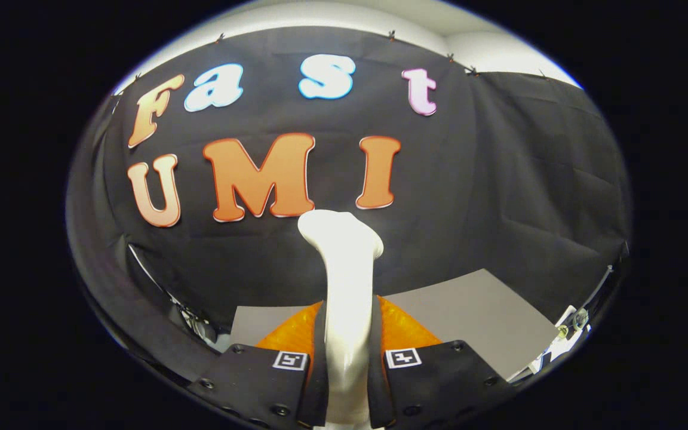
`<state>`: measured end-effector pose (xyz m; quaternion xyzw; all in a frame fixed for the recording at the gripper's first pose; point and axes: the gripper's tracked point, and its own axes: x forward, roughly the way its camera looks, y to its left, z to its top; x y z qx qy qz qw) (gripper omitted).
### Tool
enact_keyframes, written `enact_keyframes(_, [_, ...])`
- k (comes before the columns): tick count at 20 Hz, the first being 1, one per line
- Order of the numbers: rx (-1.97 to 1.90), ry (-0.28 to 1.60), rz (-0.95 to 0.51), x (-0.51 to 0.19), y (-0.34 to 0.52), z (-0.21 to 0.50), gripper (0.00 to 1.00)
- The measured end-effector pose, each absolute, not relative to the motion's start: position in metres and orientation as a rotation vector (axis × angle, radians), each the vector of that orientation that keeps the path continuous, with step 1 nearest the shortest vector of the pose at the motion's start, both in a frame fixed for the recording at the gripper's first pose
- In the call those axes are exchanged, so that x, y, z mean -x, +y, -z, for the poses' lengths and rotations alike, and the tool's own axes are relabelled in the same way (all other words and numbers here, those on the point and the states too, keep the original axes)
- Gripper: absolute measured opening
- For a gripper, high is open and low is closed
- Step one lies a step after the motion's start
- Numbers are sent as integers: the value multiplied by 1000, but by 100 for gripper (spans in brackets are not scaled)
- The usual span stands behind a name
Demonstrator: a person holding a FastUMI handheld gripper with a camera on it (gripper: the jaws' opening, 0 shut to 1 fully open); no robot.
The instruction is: Iron the clothes twice with a garment steamer, once on the left side and once on the right side.
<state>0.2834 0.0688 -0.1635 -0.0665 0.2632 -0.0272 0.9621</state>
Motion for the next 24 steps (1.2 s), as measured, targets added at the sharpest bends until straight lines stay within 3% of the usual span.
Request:
enact_keyframes(12, [191, 143, 142, -122, 93, 33, 33])
enact_keyframes(24, [242, -51, 115, -1, 189, -26, 33])
